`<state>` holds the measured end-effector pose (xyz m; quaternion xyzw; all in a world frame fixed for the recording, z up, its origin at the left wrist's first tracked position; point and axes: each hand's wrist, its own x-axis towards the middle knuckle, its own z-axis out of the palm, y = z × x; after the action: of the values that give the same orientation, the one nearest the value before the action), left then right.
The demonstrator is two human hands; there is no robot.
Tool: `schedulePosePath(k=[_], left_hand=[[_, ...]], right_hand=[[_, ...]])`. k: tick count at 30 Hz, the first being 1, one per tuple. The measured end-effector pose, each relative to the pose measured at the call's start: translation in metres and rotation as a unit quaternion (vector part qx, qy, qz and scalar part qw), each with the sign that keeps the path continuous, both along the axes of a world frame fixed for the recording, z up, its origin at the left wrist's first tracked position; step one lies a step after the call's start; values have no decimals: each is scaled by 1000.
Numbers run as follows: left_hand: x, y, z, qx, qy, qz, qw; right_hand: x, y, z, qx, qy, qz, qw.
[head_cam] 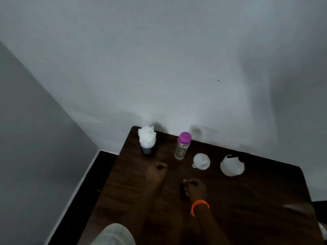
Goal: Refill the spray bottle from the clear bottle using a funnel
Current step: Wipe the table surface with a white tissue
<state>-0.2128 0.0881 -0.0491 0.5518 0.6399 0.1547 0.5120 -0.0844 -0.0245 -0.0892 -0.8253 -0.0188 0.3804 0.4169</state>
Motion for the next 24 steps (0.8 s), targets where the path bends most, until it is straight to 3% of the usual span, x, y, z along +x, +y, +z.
schedulePosePath(k=[4, 7, 17, 24], left_hand=[[-42, 32, 26, 71, -15, 45, 996], [-58, 53, 36, 119, -23, 36, 992], [-67, 92, 42, 180, -9, -95, 979], [-71, 104, 33, 174, 1, -76, 982]], right_hand=[[-48, 49, 30, 96, -73, 124, 985], [-65, 85, 51, 110, -120, 176, 971], [-73, 156, 62, 105, -232, 193, 948], [-78, 171, 62, 96, -260, 201, 939]])
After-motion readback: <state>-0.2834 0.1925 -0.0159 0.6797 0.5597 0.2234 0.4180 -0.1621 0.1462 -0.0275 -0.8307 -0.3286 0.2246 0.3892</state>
